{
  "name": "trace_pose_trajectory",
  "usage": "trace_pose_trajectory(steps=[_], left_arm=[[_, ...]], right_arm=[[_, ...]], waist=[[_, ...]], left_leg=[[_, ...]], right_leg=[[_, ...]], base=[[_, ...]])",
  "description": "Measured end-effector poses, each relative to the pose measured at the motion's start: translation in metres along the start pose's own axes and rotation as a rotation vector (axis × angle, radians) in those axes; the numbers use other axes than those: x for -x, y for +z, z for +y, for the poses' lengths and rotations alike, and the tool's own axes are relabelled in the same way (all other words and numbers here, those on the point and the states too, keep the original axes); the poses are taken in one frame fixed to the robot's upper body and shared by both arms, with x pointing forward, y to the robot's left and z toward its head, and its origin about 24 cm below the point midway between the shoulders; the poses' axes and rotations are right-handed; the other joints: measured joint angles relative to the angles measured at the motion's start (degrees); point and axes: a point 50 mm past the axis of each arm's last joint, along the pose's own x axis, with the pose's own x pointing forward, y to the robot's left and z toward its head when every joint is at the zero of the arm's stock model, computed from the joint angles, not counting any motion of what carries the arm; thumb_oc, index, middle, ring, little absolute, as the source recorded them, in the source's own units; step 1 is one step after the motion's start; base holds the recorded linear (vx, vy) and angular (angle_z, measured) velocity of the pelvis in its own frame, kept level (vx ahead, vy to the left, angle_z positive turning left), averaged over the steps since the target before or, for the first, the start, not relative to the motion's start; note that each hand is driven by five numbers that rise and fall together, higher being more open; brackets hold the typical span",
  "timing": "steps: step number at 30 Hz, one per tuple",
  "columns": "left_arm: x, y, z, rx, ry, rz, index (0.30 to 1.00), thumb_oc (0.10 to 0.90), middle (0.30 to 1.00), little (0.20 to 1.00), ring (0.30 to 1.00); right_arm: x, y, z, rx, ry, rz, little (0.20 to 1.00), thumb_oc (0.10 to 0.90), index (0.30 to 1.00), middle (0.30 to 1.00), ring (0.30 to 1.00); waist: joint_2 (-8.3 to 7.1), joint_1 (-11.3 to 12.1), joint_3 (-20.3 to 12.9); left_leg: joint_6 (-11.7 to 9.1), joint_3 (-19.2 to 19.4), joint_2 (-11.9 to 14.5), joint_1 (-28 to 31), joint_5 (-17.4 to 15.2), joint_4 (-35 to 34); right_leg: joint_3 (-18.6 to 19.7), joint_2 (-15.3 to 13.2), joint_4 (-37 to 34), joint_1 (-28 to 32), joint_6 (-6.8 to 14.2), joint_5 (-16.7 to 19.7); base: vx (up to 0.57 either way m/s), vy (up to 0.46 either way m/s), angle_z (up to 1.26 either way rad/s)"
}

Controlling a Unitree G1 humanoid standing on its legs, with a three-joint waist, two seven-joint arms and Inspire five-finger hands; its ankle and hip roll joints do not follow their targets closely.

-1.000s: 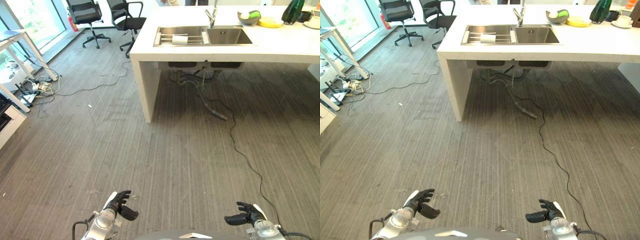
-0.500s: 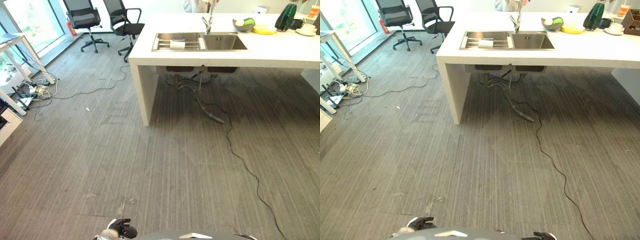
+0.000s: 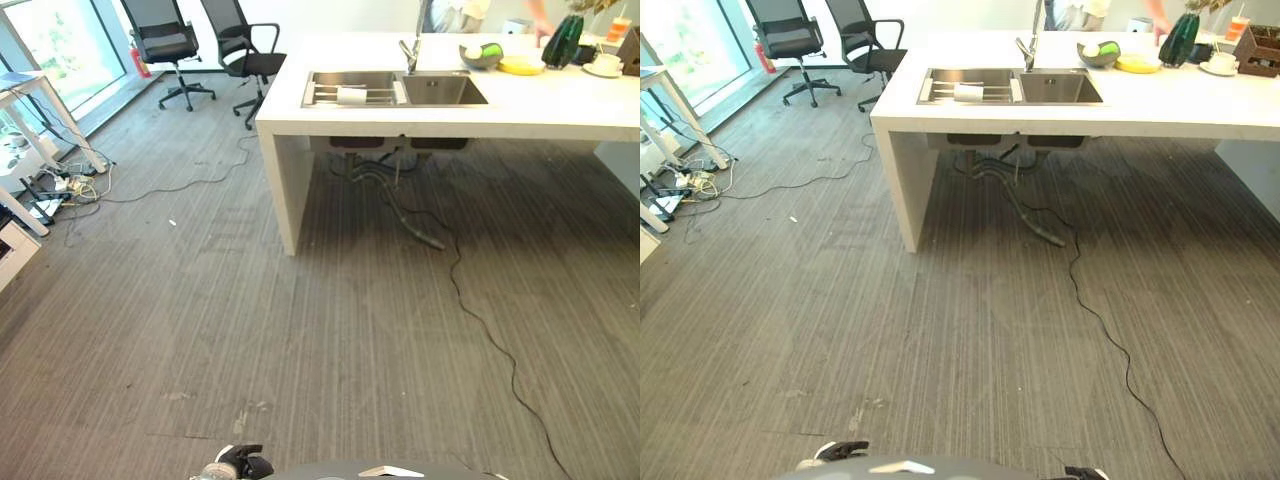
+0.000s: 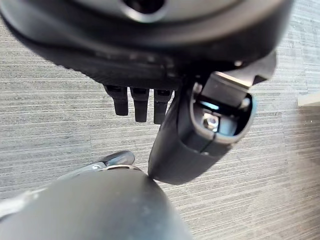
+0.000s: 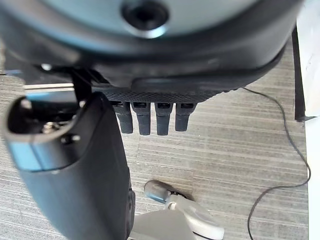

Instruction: Place the dishes in the dishwasher.

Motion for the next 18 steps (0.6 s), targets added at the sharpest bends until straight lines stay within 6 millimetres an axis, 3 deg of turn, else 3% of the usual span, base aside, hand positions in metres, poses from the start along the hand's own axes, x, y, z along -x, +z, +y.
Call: trace_pose_trajectory(steps=[1,2,3,4,5,6,7,8,9,10,13,14,15,16,17,18], left_arm=[[-0.001,0.005,0.0,0.01,-0.013,0.0,0.9,0.8,0.9,0.9,0.9],[-0.001,0.005,0.0,0.01,-0.013,0.0,0.9,0.8,0.9,0.9,0.9],[-0.002,0.025,0.0,0.037,-0.022,-0.042,0.9,0.8,0.9,0.9,0.9],[-0.002,0.025,0.0,0.037,-0.022,-0.042,0.9,0.8,0.9,0.9,0.9],[-0.003,0.048,-0.004,0.056,-0.042,-0.104,0.9,0.8,0.9,0.9,0.9],[-0.001,0.074,-0.008,0.083,-0.059,-0.193,0.9,0.8,0.9,0.9,0.9],[-0.001,0.074,-0.008,0.083,-0.059,-0.193,0.9,0.8,0.9,0.9,0.9],[0.005,0.101,-0.01,0.11,-0.073,-0.306,0.9,0.8,0.9,0.9,0.9],[0.005,0.101,-0.01,0.11,-0.073,-0.306,0.9,0.8,0.9,0.9,0.9],[0.012,0.129,-0.007,0.138,-0.073,-0.414,0.9,0.8,0.9,0.9,0.9],[0.012,0.129,-0.007,0.138,-0.073,-0.414,0.9,0.8,0.9,0.9,0.9],[0.027,0.158,-0.007,0.123,-0.088,-0.552,0.9,0.8,0.9,0.9,0.9],[0.028,0.159,-0.008,0.12,-0.09,-0.556,0.9,0.8,0.9,0.9,0.9],[0.029,0.16,-0.008,0.124,-0.09,-0.56,0.9,0.8,0.9,0.9,0.9],[0.035,0.166,-0.007,0.117,-0.091,-0.586,0.9,0.8,0.9,0.9,0.9],[0.04,0.174,-0.006,0.121,-0.092,-0.625,0.9,0.8,0.9,0.9,0.9]], right_arm=[[-0.001,0.012,-0.003,0.004,-0.003,-0.017,0.9,0.8,0.9,0.9,0.9],[-0.001,0.012,-0.003,0.004,-0.003,-0.017,0.9,0.8,0.9,0.9,0.9],[-0.001,0.029,-0.007,0.006,-0.012,-0.044,0.9,0.8,0.9,0.9,0.9],[-0.001,0.029,-0.007,0.006,-0.012,-0.044,0.9,0.8,0.9,0.9,0.9],[-0.001,0.05,-0.009,0.008,-0.011,-0.086,0.9,0.8,0.9,0.9,0.9],[0.001,0.073,-0.009,0.001,-0.008,-0.157,0.9,0.8,0.9,0.9,0.9],[0.001,0.073,-0.009,0.001,-0.008,-0.157,0.9,0.8,0.9,0.9,0.9],[0.004,0.095,-0.006,-0.034,0.009,-0.23,0.9,0.8,0.9,0.9,0.9],[0.004,0.095,-0.006,-0.034,0.009,-0.23,0.9,0.8,0.9,0.9,0.9],[0.007,0.112,0.004,-0.057,0.037,-0.295,0.9,0.8,0.9,0.9,0.9],[0.007,0.112,0.004,-0.057,0.037,-0.295,0.9,0.8,0.9,0.9,0.9],[0.012,0.135,0.018,-0.082,0.083,-0.359,0.9,0.8,0.9,0.9,0.9],[0.011,0.132,0.021,-0.082,0.091,-0.346,0.9,0.8,0.9,0.9,0.9],[0.012,0.135,0.02,-0.08,0.083,-0.361,0.9,0.8,0.9,0.9,0.9],[0.017,0.141,0.014,-0.102,0.06,-0.423,0.9,0.8,0.9,0.9,0.9],[0.021,0.145,0.009,-0.096,0.051,-0.461,0.9,0.8,0.9,0.9,0.9]], waist=[[0.43,-0.07,0.15],[0.43,-0.07,0.15],[0.74,0.01,0.73],[0.74,0.01,0.73],[1.29,-0.01,1.53],[1.91,-0.11,2.61],[1.91,-0.11,2.61],[1.83,-0.11,3.89],[1.83,-0.11,3.89],[0.24,0.0,5.29],[0.24,0.0,5.29],[-1.84,-0.02,8.1],[-2.27,0.08,8.8],[-1.62,0.34,9.96],[-1.33,-0.38,11.22],[-0.56,-0.85,12.39]], left_leg=[[0.39,0.51,-0.16,-0.5,0.06,0.02],[0.39,0.51,-0.16,-0.5,0.06,0.02],[0.94,0.46,-0.55,-1.4,-0.01,0.1],[0.94,0.46,-0.55,-1.4,-0.01,0.1],[1.72,0.44,-0.89,-1.65,0.21,-0.08],[2.53,0.48,-1.26,-1.53,-0.12,-0.18],[2.53,0.48,-1.26,-1.53,-0.12,-0.18],[3.38,0.56,-1.8,-1.13,-0.12,-0.14],[3.38,0.56,-1.8,-1.13,-0.12,-0.14],[4.3,0.71,-3.58,-0.33,-0.31,-0.09],[4.3,0.71,-3.58,-0.33,-0.31,-0.09],[7.22,1.87,-6.34,0.07,-1.03,0.41],[8.56,1.86,-7.1,0.15,-2.19,0.98],[8.98,2.27,-6.85,0.13,-3.02,1.84],[7.16,1.41,-6.14,-1.48,-3.46,4.3],[6.41,-0.31,-5.14,-2.86,-4.24,5.7]], right_leg=[[0.65,-0.21,0.46,-0.91,0.04,0.02],[0.65,-0.21,0.46,-0.91,0.04,0.02],[0.68,-0.6,1.0,-2.01,0.06,0.19],[0.68,-0.6,1.0,-2.01,0.06,0.19],[0.76,-1.04,2.98,-3.17,0.5,0.0],[1.04,-1.84,7.19,-4.99,2.26,-1.24],[1.04,-1.84,7.19,-4.99,2.26,-1.24],[1.39,-3.53,15.56,-8.57,3.97,-4.22],[1.39,-3.53,15.56,-8.57,3.97,-4.22],[1.83,-6.21,26.01,-12.95,5.26,-7.37],[1.83,-6.21,26.01,-12.95,5.26,-7.37],[0.35,-13.1,47.8,-24.6,8.62,-5.18],[0.14,-14.04,49.9,-25.98,9.96,-3.43],[-0.33,-14.59,51.71,-26.86,11.93,-0.17],[-2.49,-15.11,52.56,-29.44,12.38,-5.79],[-3.53,-13.31,42.05,-28.41,10.75,-7.87]], base=[[-0.01,0.095,-0.12],[0.02,0.193,-0.12],[0.03,0.098,0.0],[0.06,0.203,-0.01],[0.05,0.152,-0.04],[0.05,0.152,-0.04],[0.03,0.157,-0.04],[0.02,0.11,-0.02],[0.03,0.171,-0.03],[0.01,0.061,-0.01],[0.02,0.053,-0.06],[0.47,0.026,-0.19],[0.59,-0.026,-0.33],[0.65,-0.182,-0.18],[0.38,-0.165,-0.02],[0.4,-0.158,0.45]])
